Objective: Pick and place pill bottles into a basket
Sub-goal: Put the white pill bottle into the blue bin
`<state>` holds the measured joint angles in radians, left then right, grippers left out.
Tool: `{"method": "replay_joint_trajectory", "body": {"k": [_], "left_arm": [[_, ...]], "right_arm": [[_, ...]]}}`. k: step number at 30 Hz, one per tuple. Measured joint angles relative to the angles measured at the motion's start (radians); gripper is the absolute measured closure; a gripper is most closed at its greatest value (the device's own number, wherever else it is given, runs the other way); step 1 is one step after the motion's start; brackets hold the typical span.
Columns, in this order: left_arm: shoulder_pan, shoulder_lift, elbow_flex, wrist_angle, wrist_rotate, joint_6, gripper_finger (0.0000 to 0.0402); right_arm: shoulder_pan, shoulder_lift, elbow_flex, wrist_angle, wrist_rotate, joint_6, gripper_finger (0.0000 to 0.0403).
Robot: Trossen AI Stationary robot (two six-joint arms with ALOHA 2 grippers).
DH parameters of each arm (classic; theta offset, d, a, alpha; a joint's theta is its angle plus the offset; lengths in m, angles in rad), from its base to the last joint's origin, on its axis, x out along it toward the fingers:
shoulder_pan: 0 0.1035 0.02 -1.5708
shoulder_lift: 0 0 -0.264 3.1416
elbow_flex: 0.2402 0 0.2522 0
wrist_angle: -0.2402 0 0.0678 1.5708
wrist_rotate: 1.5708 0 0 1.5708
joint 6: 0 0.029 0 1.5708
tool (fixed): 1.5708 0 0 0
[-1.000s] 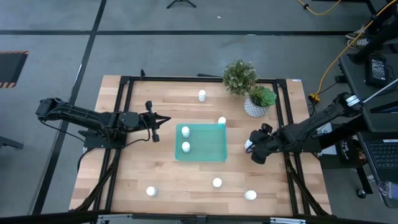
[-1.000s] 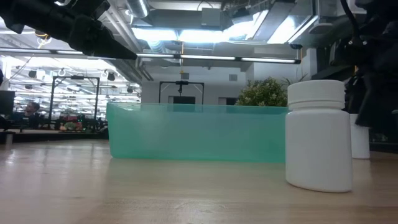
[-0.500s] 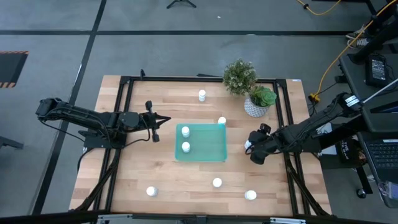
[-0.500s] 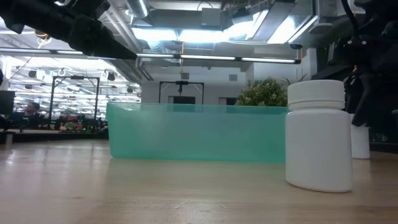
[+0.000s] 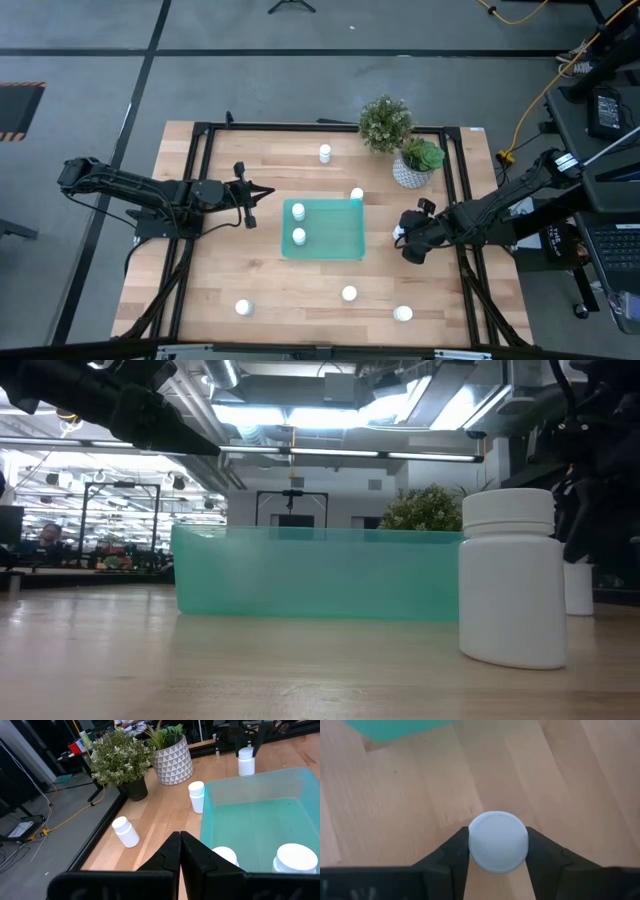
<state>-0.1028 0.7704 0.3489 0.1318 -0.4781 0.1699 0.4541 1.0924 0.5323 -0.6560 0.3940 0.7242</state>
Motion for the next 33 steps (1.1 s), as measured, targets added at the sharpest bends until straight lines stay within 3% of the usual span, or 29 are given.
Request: {"method": "replay_joint_trajectory", "body": {"k": [11,21,28,33], "left_arm": [[0.000,0.000,0.000,0.000,0.000,0.000,0.0397],[0.000,0.000,0.000,0.000,0.000,0.000,0.0394],[0.000,0.000,0.000,0.000,0.000,0.000,0.0399],[0.000,0.000,0.000,0.000,0.000,0.000,0.0397]], "right_arm": [[0.000,-0.026,0.000,0.093,0.006,-0.108,0.0251],[0.000,-0.168,0.000,0.112,0.077,-0.185,0.0251],[-0.017,-0.230,0.000,0.254,0.164,-0.401,0.0251],[-0.085,-0.229,0.000,0.443,0.117,-0.622,0.0251]]}}
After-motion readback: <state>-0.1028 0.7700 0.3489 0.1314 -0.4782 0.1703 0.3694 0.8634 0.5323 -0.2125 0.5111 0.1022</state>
